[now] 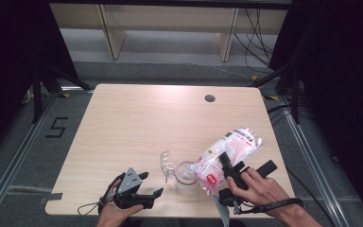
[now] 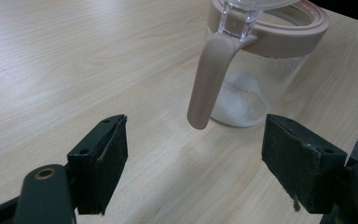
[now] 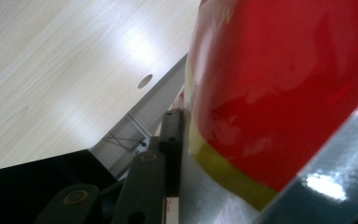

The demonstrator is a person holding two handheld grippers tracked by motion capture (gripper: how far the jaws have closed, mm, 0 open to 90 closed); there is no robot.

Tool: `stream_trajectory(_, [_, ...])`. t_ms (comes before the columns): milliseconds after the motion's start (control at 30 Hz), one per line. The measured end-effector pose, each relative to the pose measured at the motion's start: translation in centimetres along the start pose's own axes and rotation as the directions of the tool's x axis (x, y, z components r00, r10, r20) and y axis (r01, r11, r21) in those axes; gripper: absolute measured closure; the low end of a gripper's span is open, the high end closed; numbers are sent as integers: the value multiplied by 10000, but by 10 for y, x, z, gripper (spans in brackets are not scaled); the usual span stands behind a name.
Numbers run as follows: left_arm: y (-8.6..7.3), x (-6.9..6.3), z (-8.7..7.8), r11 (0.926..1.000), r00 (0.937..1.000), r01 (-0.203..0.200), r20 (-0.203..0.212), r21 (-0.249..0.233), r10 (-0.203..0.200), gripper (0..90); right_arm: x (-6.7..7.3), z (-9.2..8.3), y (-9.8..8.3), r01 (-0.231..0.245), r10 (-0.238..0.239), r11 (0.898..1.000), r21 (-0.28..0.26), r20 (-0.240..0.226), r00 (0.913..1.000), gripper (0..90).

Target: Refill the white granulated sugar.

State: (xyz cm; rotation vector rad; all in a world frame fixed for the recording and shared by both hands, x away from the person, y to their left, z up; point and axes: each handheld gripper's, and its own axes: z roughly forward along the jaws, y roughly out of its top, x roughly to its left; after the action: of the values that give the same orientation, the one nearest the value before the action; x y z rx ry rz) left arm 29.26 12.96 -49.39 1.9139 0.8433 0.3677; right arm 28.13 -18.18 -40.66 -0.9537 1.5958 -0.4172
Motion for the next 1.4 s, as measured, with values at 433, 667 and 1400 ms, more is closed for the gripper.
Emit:
stream_trajectory(433, [0, 0, 0, 10000, 10000, 23, 9, 0, -23, 223, 0, -2, 1, -184, 184, 9998, 11, 138, 9997, 748])
stream_trajectory(667, [0, 1, 0, 9998, 9998, -217, 41, -6, 217, 223, 0, -1, 2, -172, 172, 9999, -9, 225, 9996, 752])
stream_trajectory(1400, [0, 1, 0, 9998, 9998, -190, 49, -25, 190, 223, -5, -2, 2, 92, -92, 10000, 26, 231, 9997, 756])
